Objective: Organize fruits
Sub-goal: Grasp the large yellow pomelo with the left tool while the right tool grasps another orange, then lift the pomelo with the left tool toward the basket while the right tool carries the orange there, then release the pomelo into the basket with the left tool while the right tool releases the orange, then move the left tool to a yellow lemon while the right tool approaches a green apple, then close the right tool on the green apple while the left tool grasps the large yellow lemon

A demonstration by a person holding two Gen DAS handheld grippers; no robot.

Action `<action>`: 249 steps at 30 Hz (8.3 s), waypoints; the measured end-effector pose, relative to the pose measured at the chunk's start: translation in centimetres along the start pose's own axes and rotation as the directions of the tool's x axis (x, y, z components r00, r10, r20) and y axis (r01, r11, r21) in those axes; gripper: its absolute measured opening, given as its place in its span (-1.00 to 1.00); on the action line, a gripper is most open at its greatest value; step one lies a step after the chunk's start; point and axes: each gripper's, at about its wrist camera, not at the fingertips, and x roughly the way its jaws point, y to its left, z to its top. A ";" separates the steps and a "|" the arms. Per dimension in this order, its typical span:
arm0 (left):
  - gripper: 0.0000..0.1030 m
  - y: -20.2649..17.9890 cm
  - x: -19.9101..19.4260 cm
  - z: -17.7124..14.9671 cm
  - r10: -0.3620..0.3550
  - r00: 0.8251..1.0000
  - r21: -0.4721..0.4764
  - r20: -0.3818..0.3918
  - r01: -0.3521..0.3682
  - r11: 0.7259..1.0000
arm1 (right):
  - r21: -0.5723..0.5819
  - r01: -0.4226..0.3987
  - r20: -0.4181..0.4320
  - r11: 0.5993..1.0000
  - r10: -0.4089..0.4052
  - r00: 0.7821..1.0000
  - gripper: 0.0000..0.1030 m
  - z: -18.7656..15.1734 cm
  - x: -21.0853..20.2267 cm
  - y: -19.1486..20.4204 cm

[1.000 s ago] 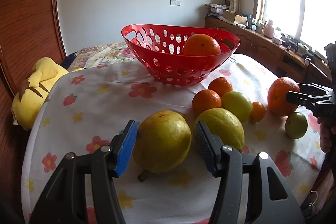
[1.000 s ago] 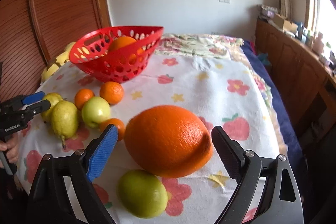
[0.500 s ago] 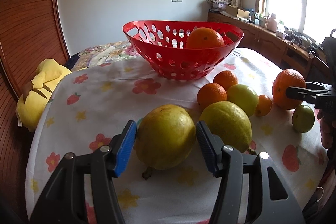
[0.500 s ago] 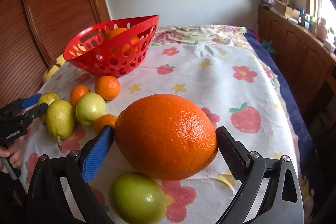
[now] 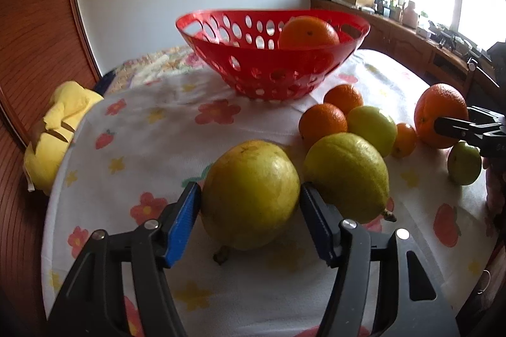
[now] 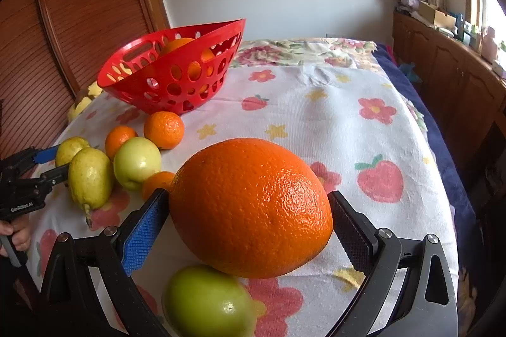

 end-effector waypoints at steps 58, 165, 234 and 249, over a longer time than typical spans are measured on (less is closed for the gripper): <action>0.19 -0.3 -8.6 5.6 -0.098 0.968 0.006 0.231 0.099 0.995 | -0.110 0.014 0.078 0.994 -0.005 0.997 0.85 4.3 -3.2 3.0; 0.21 2.6 0.3 12.5 -0.095 0.987 -0.039 0.127 0.100 0.994 | -0.253 -0.142 -0.189 0.957 0.095 0.977 0.85 22.8 13.8 8.0; 0.33 -4.0 -2.2 -0.3 -0.138 0.984 -0.065 0.113 0.146 0.987 | -0.063 0.010 -0.016 0.998 -0.011 1.000 0.45 -4.4 -3.4 2.3; 0.35 -3.8 -2.1 -0.4 -0.148 0.983 -0.074 0.111 0.157 0.985 | -0.093 0.016 -0.069 0.996 -0.022 0.997 0.06 -4.1 -1.8 3.6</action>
